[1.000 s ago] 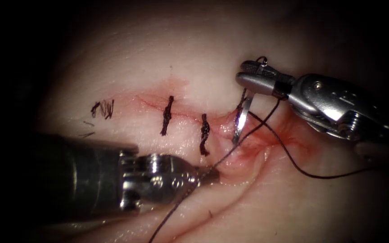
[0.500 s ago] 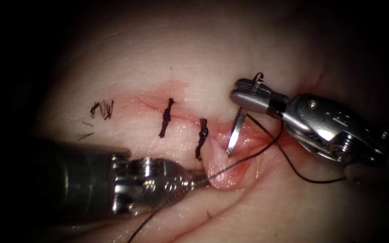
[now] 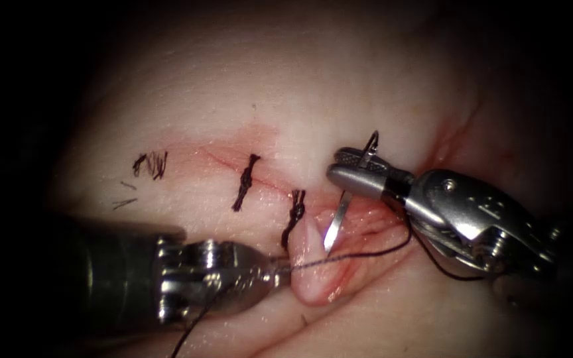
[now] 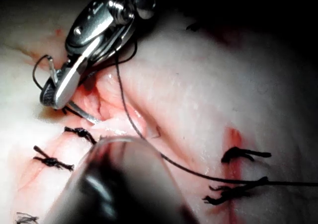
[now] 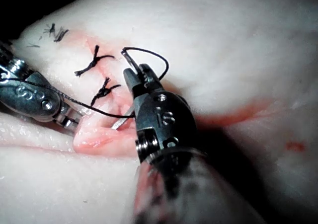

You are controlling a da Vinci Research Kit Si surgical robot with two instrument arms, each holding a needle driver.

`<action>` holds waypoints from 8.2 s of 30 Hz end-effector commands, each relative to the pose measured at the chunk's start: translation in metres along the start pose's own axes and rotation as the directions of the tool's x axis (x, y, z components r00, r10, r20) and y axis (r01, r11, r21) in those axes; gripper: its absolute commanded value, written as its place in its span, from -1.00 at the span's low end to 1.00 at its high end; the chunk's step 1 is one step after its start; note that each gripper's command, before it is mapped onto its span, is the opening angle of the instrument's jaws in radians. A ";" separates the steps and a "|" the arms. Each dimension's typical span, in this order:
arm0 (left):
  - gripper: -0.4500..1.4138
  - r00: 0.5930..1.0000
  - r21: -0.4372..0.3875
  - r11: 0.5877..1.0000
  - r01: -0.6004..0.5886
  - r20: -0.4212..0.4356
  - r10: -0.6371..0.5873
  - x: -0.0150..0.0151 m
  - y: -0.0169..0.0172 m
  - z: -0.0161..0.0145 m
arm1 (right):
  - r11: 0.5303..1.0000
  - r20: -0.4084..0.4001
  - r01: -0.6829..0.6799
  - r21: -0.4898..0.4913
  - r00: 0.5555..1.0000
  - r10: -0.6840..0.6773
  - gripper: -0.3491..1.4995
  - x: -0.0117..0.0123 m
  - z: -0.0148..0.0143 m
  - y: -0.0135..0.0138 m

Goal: Wound Closure

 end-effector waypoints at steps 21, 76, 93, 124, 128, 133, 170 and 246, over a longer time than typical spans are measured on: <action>-0.78 1.000 -0.010 1.000 0.011 -0.003 -0.011 0.0011 0.0005 0.0002 | 0.892 0.014 0.369 -0.262 0.926 -0.378 -1.00 0.0066 -0.0031 0.0032; -0.78 1.000 -0.020 1.000 0.018 -0.008 -0.018 0.0007 0.0003 0.0000 | 0.810 0.057 0.535 -0.240 0.841 -0.538 -1.00 0.0036 -0.0012 0.0017; -0.78 1.000 -0.017 0.999 0.027 -0.006 -0.027 0.0010 0.0004 0.0002 | 0.925 0.043 0.339 -0.173 0.941 -0.337 -1.00 0.0049 -0.0013 0.0035; -0.78 0.999 -0.012 0.999 0.037 -0.008 -0.038 0.0009 0.0002 0.0014 | 0.997 0.043 0.082 0.001 0.996 -0.082 -1.00 0.0035 0.0003 0.0030; -0.78 0.999 -0.017 0.999 0.044 -0.008 -0.044 0.0010 0.0002 0.0009 | 0.996 0.056 0.086 0.024 0.995 -0.087 -1.00 0.0013 0.0004 0.0011; -0.78 0.998 -0.018 0.998 0.062 -0.008 -0.062 0.0009 0.0003 0.0008 | 0.994 0.073 0.109 0.031 0.991 -0.111 -1.00 -0.0008 0.0000 -0.0015; -0.77 0.997 -0.028 0.997 0.070 -0.010 -0.070 0.0006 -0.0001 0.0002 | 0.780 0.112 -0.606 0.159 0.796 0.595 -1.00 0.0013 -0.0007 -0.0020; -0.78 0.996 0.025 0.997 0.080 0.025 -0.080 0.0031 0.0010 -0.0114 | 0.316 0.057 -0.891 0.327 0.353 0.934 -1.00 0.0058 -0.0006 -0.0011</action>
